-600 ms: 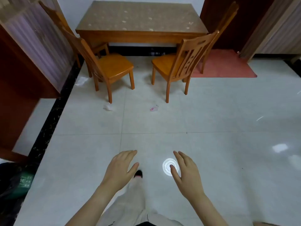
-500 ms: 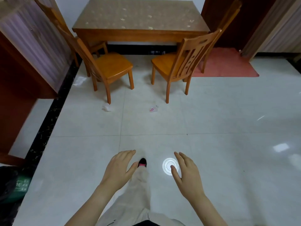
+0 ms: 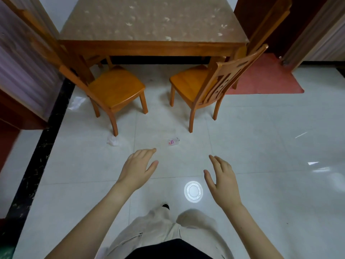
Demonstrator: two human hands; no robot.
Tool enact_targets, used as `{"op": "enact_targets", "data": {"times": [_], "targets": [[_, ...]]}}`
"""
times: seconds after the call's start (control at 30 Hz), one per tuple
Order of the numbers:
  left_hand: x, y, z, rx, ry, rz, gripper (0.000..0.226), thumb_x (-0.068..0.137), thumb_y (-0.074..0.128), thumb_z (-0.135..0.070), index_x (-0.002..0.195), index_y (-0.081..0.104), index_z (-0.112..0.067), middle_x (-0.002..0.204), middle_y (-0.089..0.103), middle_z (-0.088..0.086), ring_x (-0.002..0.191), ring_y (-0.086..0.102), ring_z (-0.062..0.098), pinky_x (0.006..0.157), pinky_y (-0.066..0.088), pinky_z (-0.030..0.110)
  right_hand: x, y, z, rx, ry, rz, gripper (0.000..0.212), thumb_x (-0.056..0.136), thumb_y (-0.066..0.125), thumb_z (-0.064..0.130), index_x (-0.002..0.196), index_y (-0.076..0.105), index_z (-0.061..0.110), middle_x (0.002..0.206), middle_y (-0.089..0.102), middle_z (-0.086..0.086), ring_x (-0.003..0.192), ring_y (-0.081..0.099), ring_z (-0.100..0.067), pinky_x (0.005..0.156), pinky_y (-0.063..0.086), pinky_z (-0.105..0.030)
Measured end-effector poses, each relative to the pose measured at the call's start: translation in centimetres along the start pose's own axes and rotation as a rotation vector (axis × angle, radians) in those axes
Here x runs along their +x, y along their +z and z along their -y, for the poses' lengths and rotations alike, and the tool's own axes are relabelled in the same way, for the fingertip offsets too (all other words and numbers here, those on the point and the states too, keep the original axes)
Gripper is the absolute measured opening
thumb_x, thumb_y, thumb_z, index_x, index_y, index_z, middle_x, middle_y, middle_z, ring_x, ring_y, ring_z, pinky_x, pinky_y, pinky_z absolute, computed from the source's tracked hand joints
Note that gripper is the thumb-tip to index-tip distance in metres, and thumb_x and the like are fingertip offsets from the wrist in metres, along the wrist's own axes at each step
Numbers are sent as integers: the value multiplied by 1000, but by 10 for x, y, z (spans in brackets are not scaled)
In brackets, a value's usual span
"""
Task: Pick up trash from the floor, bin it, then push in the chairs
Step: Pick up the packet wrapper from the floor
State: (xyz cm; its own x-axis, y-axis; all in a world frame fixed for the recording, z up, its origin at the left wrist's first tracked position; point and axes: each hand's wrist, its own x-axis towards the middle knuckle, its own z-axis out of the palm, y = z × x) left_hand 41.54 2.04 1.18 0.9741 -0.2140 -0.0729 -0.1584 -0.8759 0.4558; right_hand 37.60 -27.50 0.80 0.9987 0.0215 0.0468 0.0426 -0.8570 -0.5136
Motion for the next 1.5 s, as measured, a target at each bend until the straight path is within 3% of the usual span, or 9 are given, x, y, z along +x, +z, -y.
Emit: {"op": "enact_targets", "data": {"times": [0.33,0.53,0.7,0.83,1.0,1.13,1.23,1.4,1.5], "targets": [[175,41,18,-31,-149,40,64,91,26,-53,136,50,-14,134,57,1,124,49,21,103,39,38,210,33,-62,27,-73,145,60,96,44,45,147,38,14,144,48,-6,133,41,-23,109,36,-39],[270,67,26,-31,-281,22,46,98,47,-36,136,50,-12,135,57,5,123,52,24,105,40,39,342,63,-103,-8,-163,290,63,94,56,40,148,36,12,144,48,-10,132,42,-27,109,37,-41],[340,102,58,-58,-316,-39,51,94,43,-37,134,52,-7,135,56,8,124,51,24,107,39,41,427,120,-125,-64,-246,363,70,90,51,53,145,40,11,144,49,-11,133,43,-31,109,38,-47],[396,169,111,-106,-324,-61,48,95,45,-33,131,53,-3,133,57,12,124,51,25,107,38,38,476,211,-161,-47,-245,410,77,85,63,53,146,40,11,143,49,-12,132,44,-30,107,39,-44],[453,305,208,-148,-401,-106,46,95,45,-32,131,53,-5,131,58,11,122,52,24,104,36,29,515,376,-233,-76,-282,434,76,84,66,50,143,42,10,139,52,-11,126,48,-30,101,44,-45],[471,438,299,-124,-383,-61,45,94,48,-31,130,53,-4,131,57,12,121,52,26,103,40,35,521,530,-300,-123,-362,531,80,80,66,53,145,40,13,141,50,-11,130,46,-30,104,39,-43],[477,520,353,-113,-393,-14,46,93,49,-32,130,53,-4,132,56,13,122,50,27,103,39,36,519,628,-346,-177,-453,639,89,73,75,51,146,39,12,142,49,-13,130,46,-33,104,41,-49],[487,596,395,-130,-347,48,45,91,50,-29,128,55,-3,131,55,14,122,50,28,102,39,38,530,708,-391,-397,-526,766,105,62,85,47,147,36,10,142,49,-14,129,44,-37,98,42,-51],[484,615,402,-148,-359,71,45,91,48,-29,128,55,-4,132,54,13,123,48,27,102,40,40,533,723,-403,-446,-546,745,91,59,87,37,135,50,4,119,63,-17,109,55,-39,75,51,-45]]}}
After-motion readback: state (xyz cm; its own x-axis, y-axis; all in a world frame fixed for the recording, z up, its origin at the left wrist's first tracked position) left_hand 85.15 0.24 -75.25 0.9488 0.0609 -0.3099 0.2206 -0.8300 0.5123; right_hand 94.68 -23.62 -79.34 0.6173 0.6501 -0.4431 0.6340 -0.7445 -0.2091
